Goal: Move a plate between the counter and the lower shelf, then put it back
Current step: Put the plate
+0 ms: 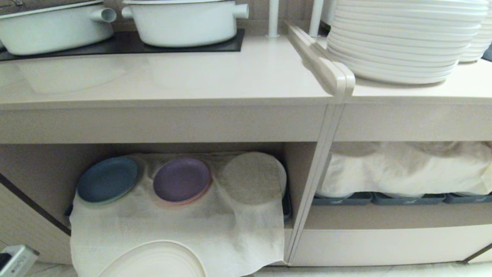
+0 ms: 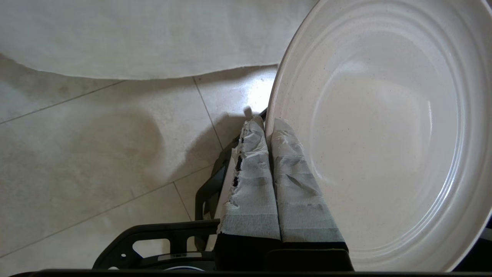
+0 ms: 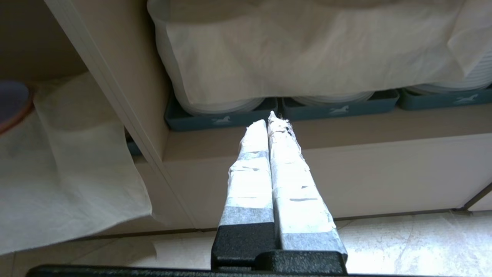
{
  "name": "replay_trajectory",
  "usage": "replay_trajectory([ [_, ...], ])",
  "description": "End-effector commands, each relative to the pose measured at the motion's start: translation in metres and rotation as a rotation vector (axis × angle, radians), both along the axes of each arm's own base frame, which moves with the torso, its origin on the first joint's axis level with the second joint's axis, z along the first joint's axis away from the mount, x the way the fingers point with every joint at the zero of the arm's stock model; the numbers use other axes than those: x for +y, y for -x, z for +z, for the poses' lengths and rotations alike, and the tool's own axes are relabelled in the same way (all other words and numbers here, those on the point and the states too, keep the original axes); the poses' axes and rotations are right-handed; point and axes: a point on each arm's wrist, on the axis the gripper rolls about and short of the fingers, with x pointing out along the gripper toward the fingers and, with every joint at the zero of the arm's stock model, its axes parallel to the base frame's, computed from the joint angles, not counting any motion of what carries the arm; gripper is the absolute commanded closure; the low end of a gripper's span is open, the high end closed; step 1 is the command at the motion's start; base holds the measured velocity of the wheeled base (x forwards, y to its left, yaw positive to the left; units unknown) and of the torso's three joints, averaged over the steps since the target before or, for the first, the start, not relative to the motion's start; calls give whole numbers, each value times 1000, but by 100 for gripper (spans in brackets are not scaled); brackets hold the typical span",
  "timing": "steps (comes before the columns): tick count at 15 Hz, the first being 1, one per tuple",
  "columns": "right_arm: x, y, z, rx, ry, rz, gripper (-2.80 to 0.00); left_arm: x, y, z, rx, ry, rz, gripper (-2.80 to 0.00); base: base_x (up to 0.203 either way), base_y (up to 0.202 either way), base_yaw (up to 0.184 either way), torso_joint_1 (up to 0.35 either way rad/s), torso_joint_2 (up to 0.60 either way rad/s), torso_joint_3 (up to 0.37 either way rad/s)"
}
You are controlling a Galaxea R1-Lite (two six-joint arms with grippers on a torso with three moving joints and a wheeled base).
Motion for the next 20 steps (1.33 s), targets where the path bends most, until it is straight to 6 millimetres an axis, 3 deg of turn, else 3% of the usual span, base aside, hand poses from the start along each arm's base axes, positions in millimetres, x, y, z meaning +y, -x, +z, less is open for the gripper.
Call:
replay_trajectory([
  [1, 0, 0, 0, 0, 0, 0, 0, -1, 0, 0, 5, 2, -7, 0, 0, 0, 0, 191, -474, -279],
  [20, 0, 0, 0, 0, 1, 0, 0, -2, 0, 0, 3, 5, -24, 0, 0, 0, 0, 235, -522, -288],
])
